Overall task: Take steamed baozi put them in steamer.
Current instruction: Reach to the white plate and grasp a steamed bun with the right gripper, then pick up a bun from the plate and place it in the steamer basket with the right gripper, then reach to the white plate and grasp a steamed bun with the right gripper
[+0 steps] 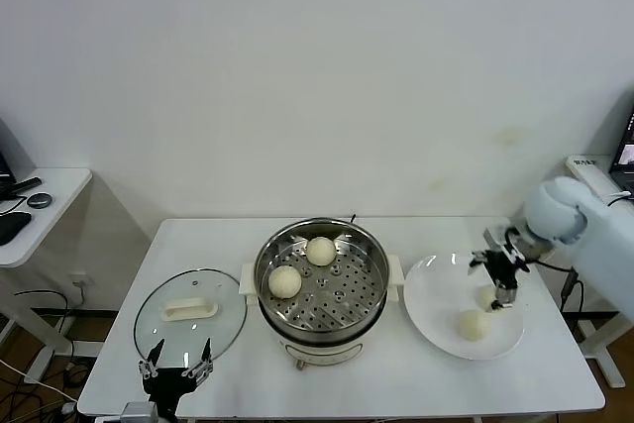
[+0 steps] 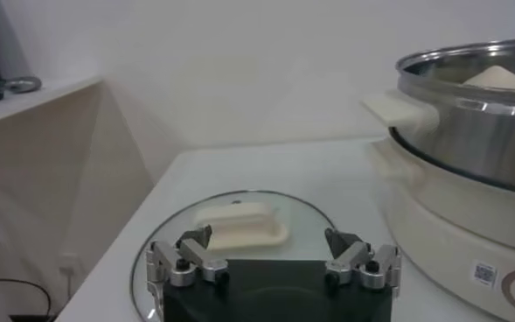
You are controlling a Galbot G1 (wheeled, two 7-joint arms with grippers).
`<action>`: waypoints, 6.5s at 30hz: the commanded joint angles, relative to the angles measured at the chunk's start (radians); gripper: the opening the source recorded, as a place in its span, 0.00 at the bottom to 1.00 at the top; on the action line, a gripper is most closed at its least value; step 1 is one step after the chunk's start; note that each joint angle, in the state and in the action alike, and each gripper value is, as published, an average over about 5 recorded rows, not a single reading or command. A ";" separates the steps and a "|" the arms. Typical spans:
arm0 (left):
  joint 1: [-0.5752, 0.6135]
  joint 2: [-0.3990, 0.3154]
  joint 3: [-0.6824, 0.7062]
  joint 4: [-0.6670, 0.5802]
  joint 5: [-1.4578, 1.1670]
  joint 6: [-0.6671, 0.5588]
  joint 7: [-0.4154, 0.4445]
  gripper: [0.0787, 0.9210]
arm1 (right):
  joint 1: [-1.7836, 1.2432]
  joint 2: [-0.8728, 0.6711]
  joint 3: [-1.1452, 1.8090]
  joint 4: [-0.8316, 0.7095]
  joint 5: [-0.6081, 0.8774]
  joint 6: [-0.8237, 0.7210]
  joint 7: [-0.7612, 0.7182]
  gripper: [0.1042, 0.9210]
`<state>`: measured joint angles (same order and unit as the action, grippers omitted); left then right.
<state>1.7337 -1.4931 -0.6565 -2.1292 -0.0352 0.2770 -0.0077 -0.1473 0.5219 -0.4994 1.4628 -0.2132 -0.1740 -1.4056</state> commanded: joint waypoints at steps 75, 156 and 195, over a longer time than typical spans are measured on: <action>-0.027 -0.006 0.004 0.051 -0.001 0.008 0.002 0.88 | -0.220 0.149 0.107 -0.120 -0.234 -0.031 0.107 0.65; -0.050 -0.046 -0.006 -0.010 0.034 -0.025 -0.031 0.88 | 0.548 0.747 -0.675 0.002 0.205 0.629 0.027 0.59; -0.021 -0.015 -0.032 -0.043 -0.030 0.008 0.000 0.88 | -0.027 -0.018 0.144 -0.140 -0.128 -0.075 0.052 0.88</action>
<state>1.7001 -1.5071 -0.6885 -2.1697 -0.0583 0.2831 -0.0070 0.1845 0.6237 -0.6491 1.3983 -0.0401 -0.2879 -1.3651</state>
